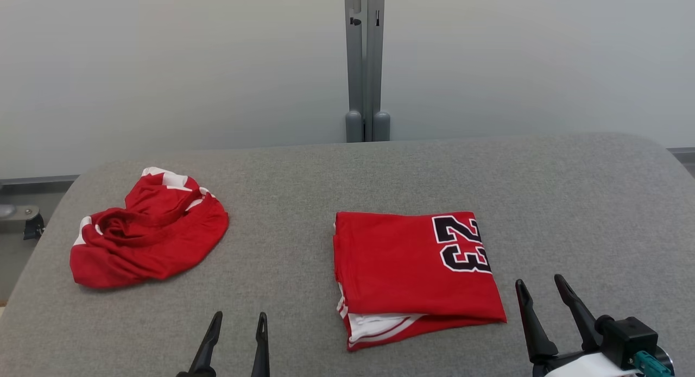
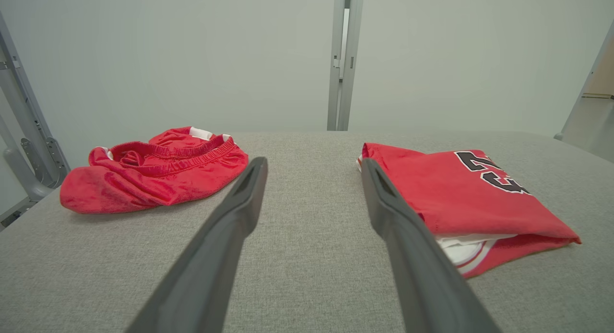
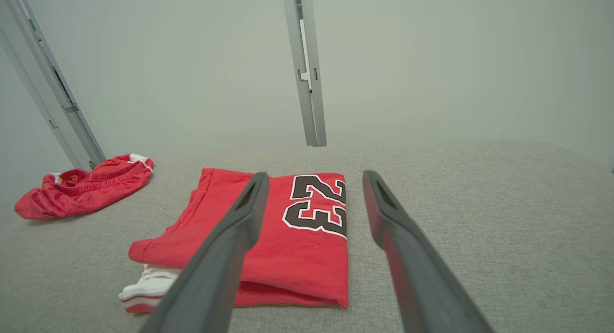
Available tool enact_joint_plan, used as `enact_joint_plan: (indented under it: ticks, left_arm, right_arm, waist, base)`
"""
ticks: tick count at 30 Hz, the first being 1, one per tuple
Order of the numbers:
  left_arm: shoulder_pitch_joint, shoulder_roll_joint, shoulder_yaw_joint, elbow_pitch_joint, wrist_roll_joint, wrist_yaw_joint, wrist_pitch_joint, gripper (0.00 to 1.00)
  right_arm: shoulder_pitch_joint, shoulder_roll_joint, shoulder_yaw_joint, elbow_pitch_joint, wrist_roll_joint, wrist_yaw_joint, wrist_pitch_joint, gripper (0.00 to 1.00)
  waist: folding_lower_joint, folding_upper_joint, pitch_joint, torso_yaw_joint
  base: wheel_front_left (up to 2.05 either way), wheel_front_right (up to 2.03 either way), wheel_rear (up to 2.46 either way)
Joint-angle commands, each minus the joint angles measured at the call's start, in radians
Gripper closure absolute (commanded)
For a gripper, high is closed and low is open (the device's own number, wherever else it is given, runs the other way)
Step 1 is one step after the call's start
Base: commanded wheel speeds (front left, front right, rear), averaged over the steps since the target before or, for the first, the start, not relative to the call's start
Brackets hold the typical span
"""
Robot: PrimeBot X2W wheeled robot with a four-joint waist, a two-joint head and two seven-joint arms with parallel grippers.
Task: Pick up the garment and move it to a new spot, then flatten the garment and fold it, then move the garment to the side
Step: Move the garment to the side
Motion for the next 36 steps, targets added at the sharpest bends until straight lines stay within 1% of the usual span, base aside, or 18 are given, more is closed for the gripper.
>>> enact_joint_plan:
  ticks: [1, 14, 18, 21, 24, 27, 33, 36]
  left_arm:
    - [0.0, 0.002, -0.001, 0.002, 0.0, -0.002, 0.0, 0.0]
    - [-0.029, 0.002, -0.013, -0.008, 0.0, -0.003, 0.0, 0.0]
    - [-0.048, 0.002, -0.022, -0.008, 0.004, -0.005, 0.0, 0.0]
    - [-0.064, 0.002, -0.031, -0.005, 0.009, -0.009, 0.0, 0.0]
    - [-0.09, 0.002, -0.042, -0.009, 0.01, -0.013, 0.0, 0.0]
    - [-0.122, 0.002, -0.059, -0.008, 0.01, -0.016, 0.0, 0.0]
    - [-0.177, 0.002, -0.084, 0.004, -0.005, -0.01, 0.0, 0.0]
    - [-0.194, 0.002, -0.096, 0.008, -0.01, -0.007, 0.0, 0.0]
  right_arm:
    - [0.007, -0.004, -0.001, 0.002, 0.004, 0.0, -0.002, 0.0]
    - [-0.027, -0.015, -0.009, 0.016, 0.016, 0.0, -0.002, 0.0]
    - [-0.068, -0.028, -0.007, 0.052, 0.035, 0.0, -0.002, 0.0]
    - [-0.113, -0.047, 0.013, 0.108, 0.062, 0.0, -0.002, 0.0]
    - [-0.183, -0.077, 0.049, 0.186, 0.118, 0.0, -0.001, 0.0]
    - [-0.277, -0.123, 0.12, 0.255, 0.212, 0.0, 0.034, 0.0]
    - [-0.399, -0.227, 0.213, 0.333, 0.37, 0.0, 0.134, 0.0]
    - [-0.433, -0.262, 0.234, 0.363, 0.427, 0.0, 0.181, 0.0]
  waist:
    - [0.0, 0.0, 0.003, 0.001]
    - [0.0, 0.0, 0.069, 0.021]
    - [0.0, 0.0, 0.104, 0.034]
    - [0.0, 0.0, 0.137, 0.046]
    - [0.0, 0.0, 0.191, 0.059]
    - [0.0, 0.0, 0.245, 0.075]
    - [0.0, 0.0, 0.309, 0.11]
    - [0.0, 0.0, 0.325, 0.121]
  base:
    - [0.0, 0.0, 0.0]
    - [0.0, 0.0, 0.0]
    - [0.0, 0.0, 0.0]
    - [0.0, 0.0, 0.0]
    - [0.0, 0.0, 0.0]
    - [0.0, 0.0, 0.0]
    - [0.0, 0.0, 0.0]
    - [0.0, 0.0, 0.0]
